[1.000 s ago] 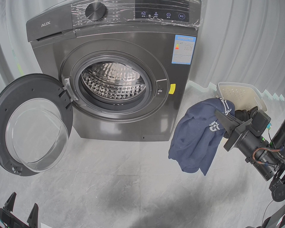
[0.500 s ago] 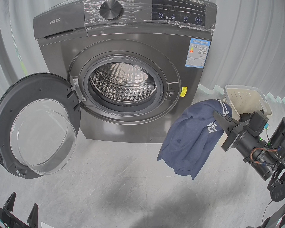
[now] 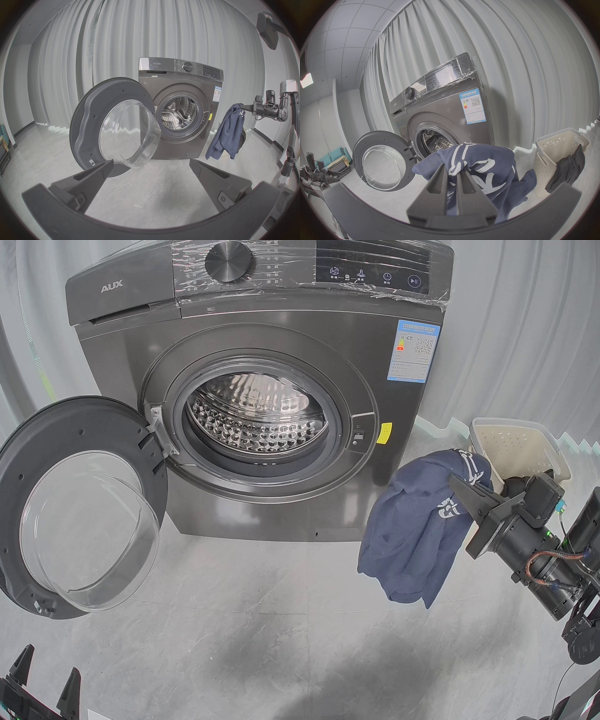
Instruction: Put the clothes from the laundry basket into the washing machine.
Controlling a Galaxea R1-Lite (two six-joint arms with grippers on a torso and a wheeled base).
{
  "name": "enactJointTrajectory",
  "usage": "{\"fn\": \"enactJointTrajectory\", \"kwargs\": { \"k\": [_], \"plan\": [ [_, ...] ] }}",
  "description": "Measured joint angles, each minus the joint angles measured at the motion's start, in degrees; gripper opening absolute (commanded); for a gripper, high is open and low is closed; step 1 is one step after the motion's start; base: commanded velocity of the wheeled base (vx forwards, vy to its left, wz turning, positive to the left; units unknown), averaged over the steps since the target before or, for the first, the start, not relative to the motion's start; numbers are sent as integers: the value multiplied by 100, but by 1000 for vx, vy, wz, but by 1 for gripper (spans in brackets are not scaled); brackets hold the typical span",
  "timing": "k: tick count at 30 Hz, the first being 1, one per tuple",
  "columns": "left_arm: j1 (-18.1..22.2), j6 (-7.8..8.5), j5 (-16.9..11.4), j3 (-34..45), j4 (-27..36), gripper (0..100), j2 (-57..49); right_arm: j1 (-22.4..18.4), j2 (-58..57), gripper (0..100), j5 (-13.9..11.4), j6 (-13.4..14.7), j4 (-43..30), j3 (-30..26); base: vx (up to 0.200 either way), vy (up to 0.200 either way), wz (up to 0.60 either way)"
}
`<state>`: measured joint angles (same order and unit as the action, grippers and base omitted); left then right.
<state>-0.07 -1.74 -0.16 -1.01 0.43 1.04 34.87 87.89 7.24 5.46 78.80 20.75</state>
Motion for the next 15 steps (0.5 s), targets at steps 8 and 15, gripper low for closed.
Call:
{"fn": "enactJointTrajectory", "kwargs": {
  "k": [8,15],
  "plan": [
    [-2,0,6,0,1,100,0,5,0,0,-2,0,-5,-16,0,25,0],
    [-2,0,0,0,1,100,0,5,0,0,-7,0,-2,-22,57,0,0]
  ]
}}
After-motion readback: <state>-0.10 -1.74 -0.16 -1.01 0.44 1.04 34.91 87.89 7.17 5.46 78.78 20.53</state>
